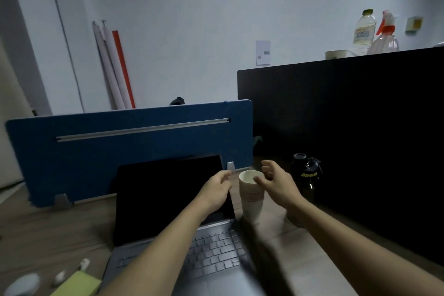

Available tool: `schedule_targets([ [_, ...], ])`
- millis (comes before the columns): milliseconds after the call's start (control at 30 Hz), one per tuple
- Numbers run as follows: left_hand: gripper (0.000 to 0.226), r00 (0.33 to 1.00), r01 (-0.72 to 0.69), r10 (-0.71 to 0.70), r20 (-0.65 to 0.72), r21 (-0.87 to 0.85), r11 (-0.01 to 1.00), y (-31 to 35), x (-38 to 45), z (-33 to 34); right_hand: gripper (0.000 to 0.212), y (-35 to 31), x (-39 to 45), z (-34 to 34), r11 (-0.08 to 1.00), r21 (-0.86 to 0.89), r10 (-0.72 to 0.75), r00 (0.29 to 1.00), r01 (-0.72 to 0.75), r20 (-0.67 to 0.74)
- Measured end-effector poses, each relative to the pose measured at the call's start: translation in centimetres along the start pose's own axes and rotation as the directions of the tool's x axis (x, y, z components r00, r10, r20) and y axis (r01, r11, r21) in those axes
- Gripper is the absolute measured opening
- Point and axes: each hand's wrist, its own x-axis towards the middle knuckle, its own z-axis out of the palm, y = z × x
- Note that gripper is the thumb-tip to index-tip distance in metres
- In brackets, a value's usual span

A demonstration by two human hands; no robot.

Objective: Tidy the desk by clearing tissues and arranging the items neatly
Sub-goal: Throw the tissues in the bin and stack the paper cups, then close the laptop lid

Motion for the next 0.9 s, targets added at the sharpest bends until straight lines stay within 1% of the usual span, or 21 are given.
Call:
schedule_targets([
  [167, 0.044, 0.998, -0.013, 0.019, -0.053, 0.105, 0.994, 0.0, -3.0, -5.2, 0.049, -3.7, -0.8, 0.5, 0.993, -0.031, -0.113, 0.993, 0.113, -0.022],
  [300, 0.042, 0.993, 0.016, 0.002, -0.12, 0.151, 0.988, -0.9, -5.8, -9.8, 0.043, -6.4, -1.8, 2.1, 0.984, -0.032, -0.178, 0.984, 0.178, 0.007],
  [467, 0.041, 0.981, 0.047, -0.004, -0.193, 0.219, 0.975, -2.4, -9.3, -15.1, 0.041, -9.4, -3.0, 4.7, 0.973, -0.027, -0.227, 0.972, 0.229, 0.064],
  [733, 0.039, 0.951, 0.127, -0.043, -0.305, 0.263, 0.956, -5.4, -13.3, -21.4, 0.041, -12.5, -3.9, 8.4, 0.957, -0.051, -0.276, 0.95, 0.286, 0.145],
  [900, 0.039, 0.945, 0.162, -0.081, -0.317, 0.24, 0.957, -7.2, -13.5, -23.1, 0.043, -13.3, -3.2, 9.6, 0.956, -0.073, -0.265, 0.945, 0.283, 0.194],
])
